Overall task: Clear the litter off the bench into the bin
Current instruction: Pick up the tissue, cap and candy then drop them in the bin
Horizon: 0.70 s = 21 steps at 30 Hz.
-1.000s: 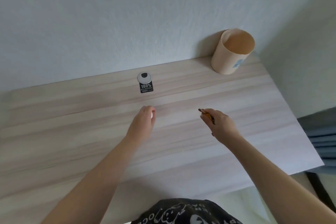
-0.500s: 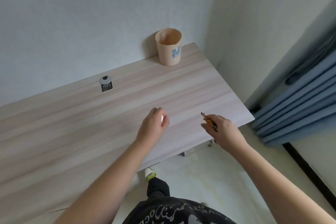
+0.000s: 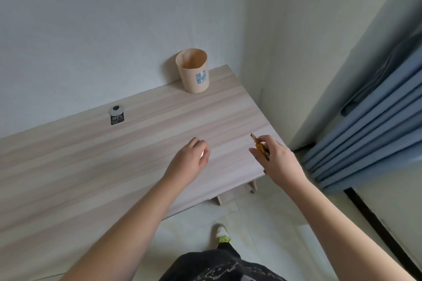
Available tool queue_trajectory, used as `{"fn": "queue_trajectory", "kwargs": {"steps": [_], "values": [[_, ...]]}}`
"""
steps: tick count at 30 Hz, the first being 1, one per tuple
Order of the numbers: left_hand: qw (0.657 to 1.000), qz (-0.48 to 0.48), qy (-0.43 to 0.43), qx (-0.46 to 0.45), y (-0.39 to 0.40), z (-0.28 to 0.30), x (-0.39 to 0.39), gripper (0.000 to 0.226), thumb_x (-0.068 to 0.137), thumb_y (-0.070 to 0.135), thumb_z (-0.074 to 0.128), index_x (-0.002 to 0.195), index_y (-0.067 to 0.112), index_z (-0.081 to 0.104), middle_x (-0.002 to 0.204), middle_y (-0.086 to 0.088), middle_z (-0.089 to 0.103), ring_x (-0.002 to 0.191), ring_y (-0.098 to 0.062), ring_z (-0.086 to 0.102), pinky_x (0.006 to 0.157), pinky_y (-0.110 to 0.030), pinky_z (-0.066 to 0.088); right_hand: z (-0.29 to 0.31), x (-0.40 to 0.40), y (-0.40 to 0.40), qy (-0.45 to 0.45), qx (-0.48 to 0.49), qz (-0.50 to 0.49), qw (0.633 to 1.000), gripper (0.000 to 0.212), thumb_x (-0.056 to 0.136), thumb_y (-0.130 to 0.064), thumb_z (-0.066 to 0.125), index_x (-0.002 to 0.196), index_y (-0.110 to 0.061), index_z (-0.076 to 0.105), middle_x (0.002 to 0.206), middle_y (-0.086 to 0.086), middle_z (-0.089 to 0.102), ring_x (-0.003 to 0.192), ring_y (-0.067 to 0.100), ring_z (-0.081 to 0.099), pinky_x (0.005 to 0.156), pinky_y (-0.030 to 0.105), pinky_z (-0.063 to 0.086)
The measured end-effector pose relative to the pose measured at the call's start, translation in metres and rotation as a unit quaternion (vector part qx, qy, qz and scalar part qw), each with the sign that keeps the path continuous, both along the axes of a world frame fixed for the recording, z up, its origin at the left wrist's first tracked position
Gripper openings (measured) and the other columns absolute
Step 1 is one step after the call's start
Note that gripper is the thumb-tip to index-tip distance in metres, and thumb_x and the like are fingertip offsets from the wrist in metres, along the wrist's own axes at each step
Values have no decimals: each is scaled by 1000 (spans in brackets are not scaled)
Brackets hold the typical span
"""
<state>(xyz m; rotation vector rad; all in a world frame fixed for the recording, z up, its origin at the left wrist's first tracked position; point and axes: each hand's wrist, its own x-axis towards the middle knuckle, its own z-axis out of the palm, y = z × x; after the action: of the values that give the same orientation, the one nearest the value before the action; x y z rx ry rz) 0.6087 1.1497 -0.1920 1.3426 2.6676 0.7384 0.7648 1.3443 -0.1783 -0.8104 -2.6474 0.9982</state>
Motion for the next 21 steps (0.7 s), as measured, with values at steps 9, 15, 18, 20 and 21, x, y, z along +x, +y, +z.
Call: {"fn": "queue_trajectory", "kwargs": {"steps": [9,15,18,20,21], "values": [[999,33,8,20,41,1,-56,7,86,12,57,80,12,52,81,-3,52,53,-21,39,52,-29,36,-4,-66,42,-17,98,89,991,31,90,-47,52,107,-21,50,85,-6,53,60,20,50,51,32,41],[997,68,30,-6,67,2,-81,10,83,12,59,78,16,51,78,1,49,53,-20,41,48,-29,37,-8,-103,84,5,218,92,972,27,88,-38,59,98,-13,58,73,4,56,53,25,51,41,30,39],[994,92,50,-21,90,4,-96,13,82,14,61,78,19,49,77,3,48,53,-15,36,48,-25,31,-9,-131,115,22,251,122,960,23,85,-30,67,92,-9,61,69,6,56,50,26,52,39,26,31],[991,119,62,-25,109,8,-106,13,81,13,62,77,17,51,76,1,50,53,-18,41,48,-25,32,-8,-153,137,34,273,146,950,22,82,-28,70,88,-8,61,67,6,56,47,25,52,38,25,29],[989,132,65,-29,118,11,-110,13,80,12,63,76,16,51,75,0,51,54,-20,44,48,-25,33,-7,-164,147,41,280,157,946,22,81,-27,71,87,-8,62,66,6,57,46,25,52,36,25,29]]}}
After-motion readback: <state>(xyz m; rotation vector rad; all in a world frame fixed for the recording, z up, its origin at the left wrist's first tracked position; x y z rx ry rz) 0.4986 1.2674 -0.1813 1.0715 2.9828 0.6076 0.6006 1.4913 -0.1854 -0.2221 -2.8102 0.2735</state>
